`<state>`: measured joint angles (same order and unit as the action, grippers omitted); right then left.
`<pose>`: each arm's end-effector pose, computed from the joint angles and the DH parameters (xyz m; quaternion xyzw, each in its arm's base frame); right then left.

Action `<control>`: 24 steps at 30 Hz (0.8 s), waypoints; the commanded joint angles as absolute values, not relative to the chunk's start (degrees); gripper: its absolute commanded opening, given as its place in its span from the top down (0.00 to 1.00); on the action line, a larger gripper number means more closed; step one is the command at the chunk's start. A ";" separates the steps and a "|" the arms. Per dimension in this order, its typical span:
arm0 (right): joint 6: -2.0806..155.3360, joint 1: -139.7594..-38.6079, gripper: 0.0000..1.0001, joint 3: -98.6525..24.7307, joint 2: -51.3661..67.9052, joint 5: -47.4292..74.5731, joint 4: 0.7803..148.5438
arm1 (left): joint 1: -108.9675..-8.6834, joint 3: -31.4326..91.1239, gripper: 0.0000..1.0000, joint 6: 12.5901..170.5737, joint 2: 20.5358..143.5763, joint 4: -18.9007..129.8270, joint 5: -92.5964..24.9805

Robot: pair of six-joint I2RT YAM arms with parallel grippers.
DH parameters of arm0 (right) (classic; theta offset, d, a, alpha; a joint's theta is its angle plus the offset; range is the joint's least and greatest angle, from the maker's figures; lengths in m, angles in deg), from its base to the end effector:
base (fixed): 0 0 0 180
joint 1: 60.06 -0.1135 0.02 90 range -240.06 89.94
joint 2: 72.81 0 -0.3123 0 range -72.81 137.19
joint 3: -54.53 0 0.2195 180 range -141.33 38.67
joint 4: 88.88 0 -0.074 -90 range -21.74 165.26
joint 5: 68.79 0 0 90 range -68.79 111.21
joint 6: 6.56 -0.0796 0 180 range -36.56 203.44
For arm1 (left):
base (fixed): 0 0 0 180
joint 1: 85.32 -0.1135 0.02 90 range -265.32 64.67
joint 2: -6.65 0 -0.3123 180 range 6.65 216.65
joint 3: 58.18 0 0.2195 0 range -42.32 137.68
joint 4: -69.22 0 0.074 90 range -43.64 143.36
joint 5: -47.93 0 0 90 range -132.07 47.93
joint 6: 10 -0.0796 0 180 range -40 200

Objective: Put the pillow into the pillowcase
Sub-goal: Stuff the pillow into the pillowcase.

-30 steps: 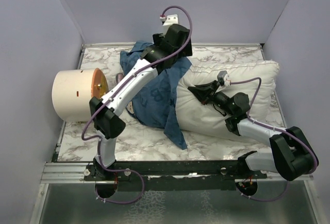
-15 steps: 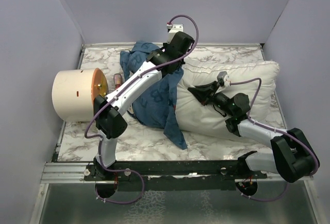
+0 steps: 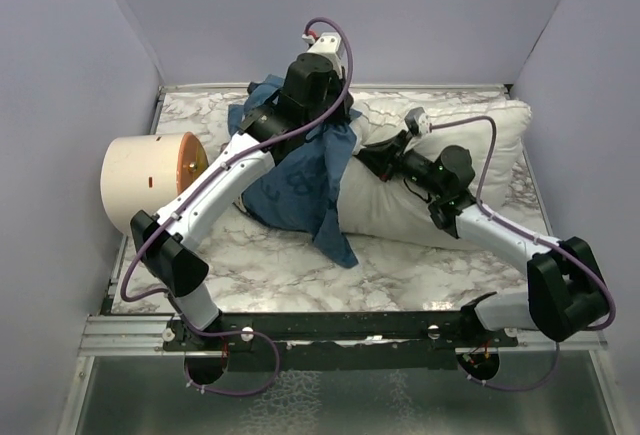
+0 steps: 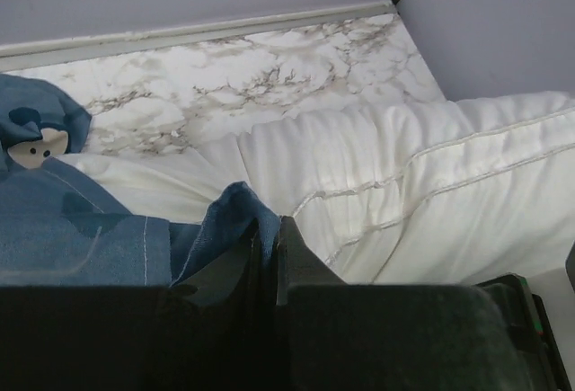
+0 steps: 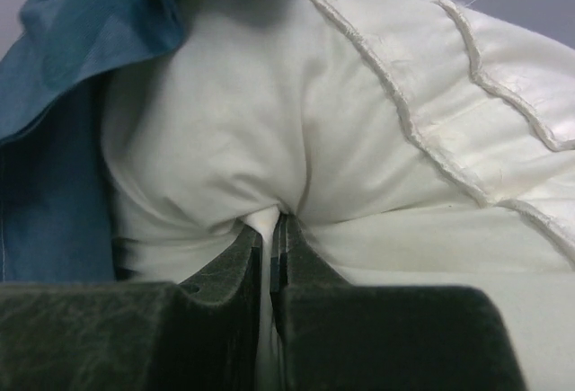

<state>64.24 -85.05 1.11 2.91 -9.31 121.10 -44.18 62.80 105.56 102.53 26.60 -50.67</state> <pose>0.2434 0.1580 0.3519 -0.2300 0.6241 0.4337 0.6078 0.3064 -0.2518 0.4713 0.0651 0.8029 -0.2736 0.5257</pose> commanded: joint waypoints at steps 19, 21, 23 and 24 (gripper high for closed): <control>72.61 -85.06 0.99 8.22 7.14 -6.16 118.60 | -53.92 19.90 0.63 110.14 82.87 63.51 -22.60; 71.85 -85.10 0.99 9.74 7.25 -7.01 117.74 | -54.07 17.68 0.42 110.03 79.55 60.23 -24.52; 71.31 -85.16 0.99 10.76 7.13 -7.82 117.37 | -54.08 16.61 0.30 109.63 75.44 56.37 -26.55; 70.98 -85.19 0.99 11.07 7.04 -7.98 117.31 | -54.05 15.99 0.23 109.47 73.21 54.68 -27.69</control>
